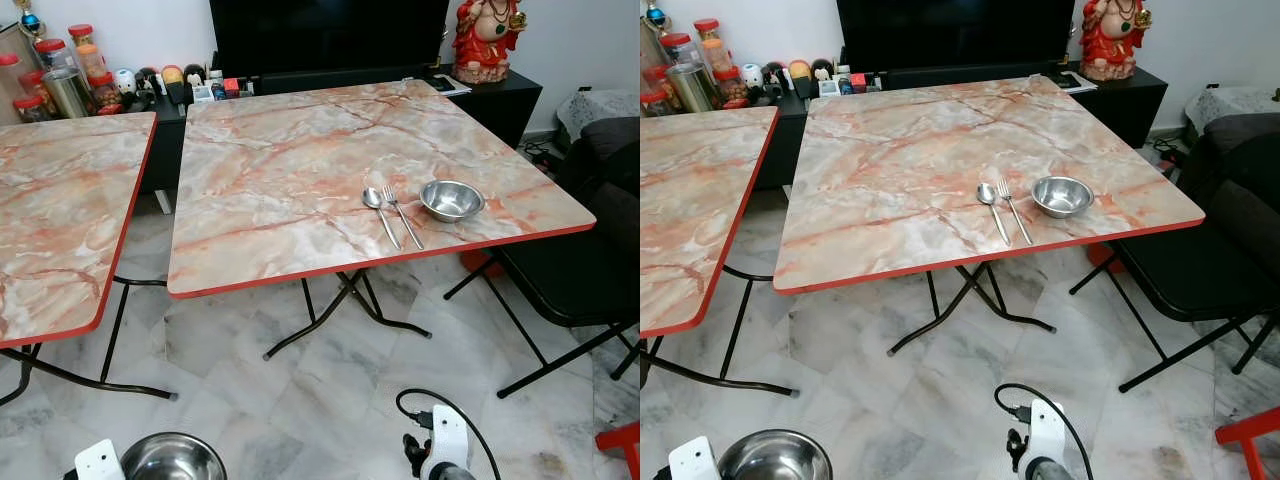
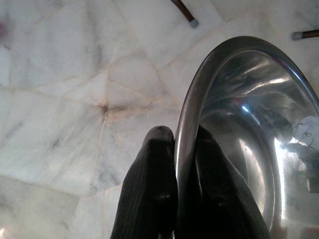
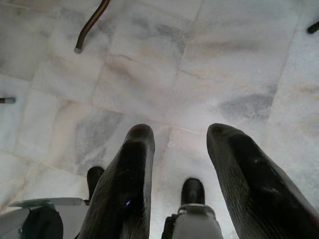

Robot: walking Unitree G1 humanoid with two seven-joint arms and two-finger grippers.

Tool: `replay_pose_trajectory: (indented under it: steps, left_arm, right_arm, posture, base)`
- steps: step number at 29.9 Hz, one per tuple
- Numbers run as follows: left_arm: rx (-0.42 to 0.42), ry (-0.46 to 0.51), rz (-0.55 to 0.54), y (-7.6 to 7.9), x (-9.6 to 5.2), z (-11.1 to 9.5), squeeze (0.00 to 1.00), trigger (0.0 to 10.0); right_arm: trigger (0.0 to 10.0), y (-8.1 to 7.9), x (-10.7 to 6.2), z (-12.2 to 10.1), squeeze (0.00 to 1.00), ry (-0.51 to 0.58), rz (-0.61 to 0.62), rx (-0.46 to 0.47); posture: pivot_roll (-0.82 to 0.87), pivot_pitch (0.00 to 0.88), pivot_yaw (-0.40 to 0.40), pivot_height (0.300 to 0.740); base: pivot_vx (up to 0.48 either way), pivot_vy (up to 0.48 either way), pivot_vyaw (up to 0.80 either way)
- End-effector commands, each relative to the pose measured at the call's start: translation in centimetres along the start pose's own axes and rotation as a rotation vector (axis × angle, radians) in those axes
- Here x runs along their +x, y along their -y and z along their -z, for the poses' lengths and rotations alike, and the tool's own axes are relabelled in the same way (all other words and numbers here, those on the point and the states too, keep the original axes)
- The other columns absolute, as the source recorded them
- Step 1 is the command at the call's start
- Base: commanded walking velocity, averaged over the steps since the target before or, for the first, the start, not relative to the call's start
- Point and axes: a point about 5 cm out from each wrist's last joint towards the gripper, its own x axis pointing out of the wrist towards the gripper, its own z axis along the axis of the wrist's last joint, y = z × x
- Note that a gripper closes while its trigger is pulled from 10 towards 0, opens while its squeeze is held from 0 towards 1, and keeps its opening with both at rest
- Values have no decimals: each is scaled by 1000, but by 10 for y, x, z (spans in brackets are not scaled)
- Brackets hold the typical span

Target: Setting the table

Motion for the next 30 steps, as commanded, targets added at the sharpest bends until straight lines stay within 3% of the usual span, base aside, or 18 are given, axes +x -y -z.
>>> replay_pose_trajectory:
  steps: [1, 7, 20, 30]
  left_arm:
    - [18, -1, 8, 2, 0, 1, 0, 10000]
    - [25, -3, 16, 4, 0, 1, 0, 10000]
    - [41, -13, 21, 4, 0, 5, 0, 10000]
    - [51, -7, 27, 7, 0, 3, 0, 10000]
  right_arm:
    - [10000, 0, 1, -4, 0, 17, 9, -6]
    - [10000, 18, -3, 0, 0, 19, 25, 35]
    - [10000, 19, -4, 4, 0, 6, 10, -2]
    - [10000, 17, -3, 0, 0, 18, 19, 23]
  posture:
    - [73, 0, 25, 740]
    - [69, 0, 24, 740]
    - [64, 0, 26, 740]
    - [71, 0, 23, 740]
  base:
    - [0, 480, 800]
    - [0, 480, 357]
    - [0, 480, 0]
    - [0, 480, 445]
